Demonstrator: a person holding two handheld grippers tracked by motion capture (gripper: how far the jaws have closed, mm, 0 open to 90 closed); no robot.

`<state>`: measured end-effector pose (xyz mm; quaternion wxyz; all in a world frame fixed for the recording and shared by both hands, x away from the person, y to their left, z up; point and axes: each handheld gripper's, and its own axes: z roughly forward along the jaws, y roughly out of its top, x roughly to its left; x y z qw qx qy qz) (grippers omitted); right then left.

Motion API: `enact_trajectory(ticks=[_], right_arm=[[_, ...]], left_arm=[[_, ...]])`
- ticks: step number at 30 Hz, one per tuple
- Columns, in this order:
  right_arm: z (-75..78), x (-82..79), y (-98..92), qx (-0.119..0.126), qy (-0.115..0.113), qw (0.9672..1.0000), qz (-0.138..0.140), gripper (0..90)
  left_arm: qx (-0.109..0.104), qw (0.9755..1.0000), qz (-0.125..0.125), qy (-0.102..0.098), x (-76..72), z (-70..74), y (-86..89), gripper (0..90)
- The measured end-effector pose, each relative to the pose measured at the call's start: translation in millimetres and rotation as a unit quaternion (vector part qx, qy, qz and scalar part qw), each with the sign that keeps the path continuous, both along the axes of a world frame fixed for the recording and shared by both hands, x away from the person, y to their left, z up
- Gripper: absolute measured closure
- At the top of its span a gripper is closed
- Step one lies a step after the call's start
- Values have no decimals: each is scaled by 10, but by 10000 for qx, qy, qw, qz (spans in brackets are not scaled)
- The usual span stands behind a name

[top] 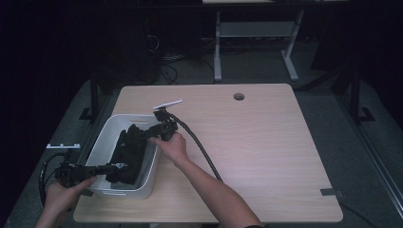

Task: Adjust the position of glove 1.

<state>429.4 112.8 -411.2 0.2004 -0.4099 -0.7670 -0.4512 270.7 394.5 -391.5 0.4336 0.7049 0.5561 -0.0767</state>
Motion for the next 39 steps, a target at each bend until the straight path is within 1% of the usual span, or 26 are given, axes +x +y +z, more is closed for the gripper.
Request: enact_trajectory(ticks=[3, 4, 7, 12, 19, 22, 24, 26, 30, 31, 32, 35, 39], right_arm=[[13, 6, -17, 1, -9, 10000, -9, 682], [24, 12, -29, 6, -12, 10000, -17, 683], [37, 12, -43, 27, -27, 10000, -25, 683], [71, 18, -84, 58, -30, 10000, -50, 668], [138, 25, -161, 158, -65, 9998, -88, 647], [183, 34, -232, 253, -62, 9996, -99, 626], [193, 36, -248, 263, -71, 9996, -92, 621], [230, 37, -296, 340, -82, 9994, -84, 601], [273, 38, -354, 421, -106, 9990, -90, 577], [301, 38, -403, 480, -101, 9987, -111, 566], [313, 40, -428, 485, -106, 9987, -106, 553], [346, 40, -505, 587, -78, 9981, -162, 542], [379, 35, -572, 619, -112, 9978, -186, 536]], left_arm=[[9, 10000, 23, -12, 3, 6, 10, 649], [-1, 10000, 42, -62, 11, 15, 23, 639], [25, 9999, 76, -96, 15, 29, 29, 634], [38, 9997, 176, -187, 25, 103, 44, 606], [-9, 9994, 218, -277, 47, 181, 60, 591], [-51, 9992, 205, -353, 61, 231, 22, 590], [-62, 9991, 187, -368, 68, 245, 12, 585], [-96, 9989, 180, -415, 84, 286, -26, 572], [-133, 9987, 169, -467, 94, 328, -57, 546], [-164, 9985, 145, -496, 102, 361, -85, 536], [-176, 9984, 134, -523, 105, 377, -101, 528], [-162, 9983, 58, -566, 117, 424, -142, 512], [-197, 9980, 18, -595, 126, 452, -183, 497]])
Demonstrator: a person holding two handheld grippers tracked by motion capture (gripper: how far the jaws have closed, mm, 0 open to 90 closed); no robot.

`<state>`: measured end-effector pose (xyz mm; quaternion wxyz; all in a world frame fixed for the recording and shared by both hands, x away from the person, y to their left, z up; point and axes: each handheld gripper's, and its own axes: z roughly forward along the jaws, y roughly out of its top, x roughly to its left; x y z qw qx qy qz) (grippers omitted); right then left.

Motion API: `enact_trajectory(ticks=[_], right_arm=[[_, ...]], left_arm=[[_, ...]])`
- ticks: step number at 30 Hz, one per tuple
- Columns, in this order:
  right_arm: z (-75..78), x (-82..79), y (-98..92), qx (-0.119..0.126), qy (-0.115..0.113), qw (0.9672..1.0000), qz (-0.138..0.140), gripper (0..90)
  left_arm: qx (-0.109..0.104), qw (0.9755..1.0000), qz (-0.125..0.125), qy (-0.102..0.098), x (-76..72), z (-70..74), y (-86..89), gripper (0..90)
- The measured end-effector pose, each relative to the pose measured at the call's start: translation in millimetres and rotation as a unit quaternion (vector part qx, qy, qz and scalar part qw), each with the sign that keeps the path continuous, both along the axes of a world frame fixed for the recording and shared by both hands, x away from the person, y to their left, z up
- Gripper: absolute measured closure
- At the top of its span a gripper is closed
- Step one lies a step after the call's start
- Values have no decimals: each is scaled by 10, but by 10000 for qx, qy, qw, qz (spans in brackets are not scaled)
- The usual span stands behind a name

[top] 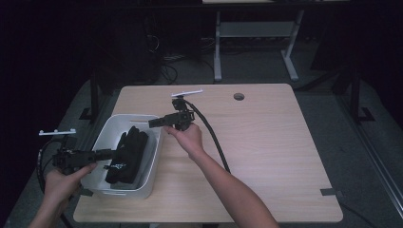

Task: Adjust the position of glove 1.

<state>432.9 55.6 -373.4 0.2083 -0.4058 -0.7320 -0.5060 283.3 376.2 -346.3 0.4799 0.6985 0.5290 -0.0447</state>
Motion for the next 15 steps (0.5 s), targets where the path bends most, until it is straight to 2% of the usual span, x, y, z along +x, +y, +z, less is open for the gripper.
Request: enact_trajectory(ticks=[7, 15], right_arm=[[83, -17, -154, 116, -75, 9999, -73, 520], [129, -31, -306, 132, -86, 9997, -166, 497]], left_arm=[[-49, 9999, -77, -62, 27, 42, -104, 480], [-65, 9998, -179, -59, 53, 65, -190, 447]])
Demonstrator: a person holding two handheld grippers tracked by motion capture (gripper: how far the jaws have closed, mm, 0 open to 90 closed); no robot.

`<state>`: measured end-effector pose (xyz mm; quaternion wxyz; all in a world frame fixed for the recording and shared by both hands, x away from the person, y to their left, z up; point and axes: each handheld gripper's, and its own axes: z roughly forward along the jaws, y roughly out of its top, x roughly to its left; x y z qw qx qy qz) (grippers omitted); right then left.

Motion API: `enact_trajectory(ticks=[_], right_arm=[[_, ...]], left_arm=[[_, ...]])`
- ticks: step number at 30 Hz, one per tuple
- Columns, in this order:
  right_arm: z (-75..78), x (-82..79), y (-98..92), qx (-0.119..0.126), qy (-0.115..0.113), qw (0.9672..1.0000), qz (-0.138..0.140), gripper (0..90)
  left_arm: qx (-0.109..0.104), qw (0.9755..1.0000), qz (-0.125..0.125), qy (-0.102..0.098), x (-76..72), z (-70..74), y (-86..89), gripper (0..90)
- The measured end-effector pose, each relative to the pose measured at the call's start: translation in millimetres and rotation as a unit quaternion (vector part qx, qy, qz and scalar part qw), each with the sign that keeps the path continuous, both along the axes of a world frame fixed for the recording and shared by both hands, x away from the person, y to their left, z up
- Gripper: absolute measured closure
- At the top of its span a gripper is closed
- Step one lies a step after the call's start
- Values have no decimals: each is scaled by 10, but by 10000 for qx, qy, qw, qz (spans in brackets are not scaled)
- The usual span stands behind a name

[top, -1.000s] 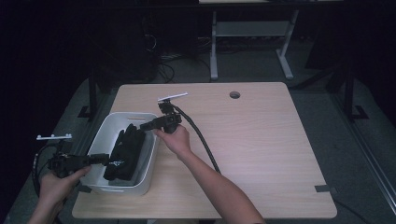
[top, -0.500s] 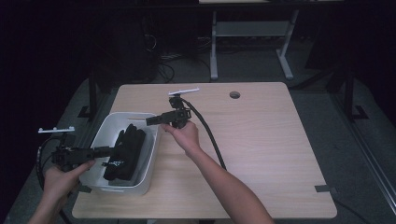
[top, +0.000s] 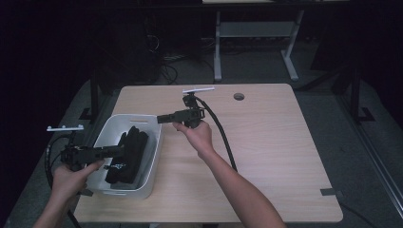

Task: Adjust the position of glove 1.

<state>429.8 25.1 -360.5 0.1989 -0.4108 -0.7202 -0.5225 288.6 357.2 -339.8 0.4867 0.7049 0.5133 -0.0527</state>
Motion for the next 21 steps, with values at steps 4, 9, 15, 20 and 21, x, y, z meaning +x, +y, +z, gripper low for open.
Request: enact_trajectory(ticks=[4, 9, 15, 20, 21], right_arm=[[30, 1, -62, 27, -1, 10000, -30, 488], [47, 5, -127, 60, -21, 10000, -56, 478], [76, -13, -217, 38, -24, 9999, -103, 470], [84, -30, -286, 46, -44, 9998, -168, 470], [81, -33, -317, 48, -35, 9998, -188, 470]], left_arm=[[18, 10000, -3, 10, 13, 4, -42, 423], [7, 10000, -35, 14, 29, 7, -86, 406], [11, 10000, -87, 6, 43, 21, -155, 384], [-8, 9999, -116, -3, 48, 34, -205, 380], [1, 9999, -134, -3, 51, 36, -213, 378]])
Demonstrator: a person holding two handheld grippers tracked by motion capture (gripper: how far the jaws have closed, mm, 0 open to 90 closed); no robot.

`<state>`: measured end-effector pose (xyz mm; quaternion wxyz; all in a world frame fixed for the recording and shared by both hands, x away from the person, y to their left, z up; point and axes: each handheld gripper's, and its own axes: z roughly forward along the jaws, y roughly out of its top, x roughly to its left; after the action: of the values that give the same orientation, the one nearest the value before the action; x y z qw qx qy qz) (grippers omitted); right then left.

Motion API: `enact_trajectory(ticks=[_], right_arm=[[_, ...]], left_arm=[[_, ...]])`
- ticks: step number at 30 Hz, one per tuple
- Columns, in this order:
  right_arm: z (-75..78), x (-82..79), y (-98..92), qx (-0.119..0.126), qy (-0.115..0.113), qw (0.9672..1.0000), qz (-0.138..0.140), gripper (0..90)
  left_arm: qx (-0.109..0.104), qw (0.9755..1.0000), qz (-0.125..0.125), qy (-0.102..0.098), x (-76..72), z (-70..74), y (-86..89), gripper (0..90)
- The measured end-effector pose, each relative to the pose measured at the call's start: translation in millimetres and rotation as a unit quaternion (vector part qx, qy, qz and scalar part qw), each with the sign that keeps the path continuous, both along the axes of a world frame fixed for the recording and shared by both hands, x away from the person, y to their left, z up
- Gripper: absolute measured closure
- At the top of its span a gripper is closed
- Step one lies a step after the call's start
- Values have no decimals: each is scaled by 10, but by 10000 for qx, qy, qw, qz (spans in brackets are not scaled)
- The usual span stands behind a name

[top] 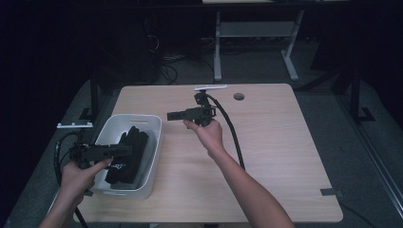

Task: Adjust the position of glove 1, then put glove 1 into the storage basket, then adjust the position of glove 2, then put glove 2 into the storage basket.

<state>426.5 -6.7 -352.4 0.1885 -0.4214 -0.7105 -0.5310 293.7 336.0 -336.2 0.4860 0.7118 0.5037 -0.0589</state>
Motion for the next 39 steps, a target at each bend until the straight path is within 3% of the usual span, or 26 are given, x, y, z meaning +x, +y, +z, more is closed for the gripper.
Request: enact_trajectory(ticks=[14, 39], right_arm=[[-31, -19, -165, -15, 35, 9999, -94, 468], [-120, -56, -631, -11, 82, 9991, -427, 467]], left_arm=[[2, 9999, -109, 1, 41, 23, -132, 368], [70, 9991, -417, -39, 115, 60, -422, 352]])
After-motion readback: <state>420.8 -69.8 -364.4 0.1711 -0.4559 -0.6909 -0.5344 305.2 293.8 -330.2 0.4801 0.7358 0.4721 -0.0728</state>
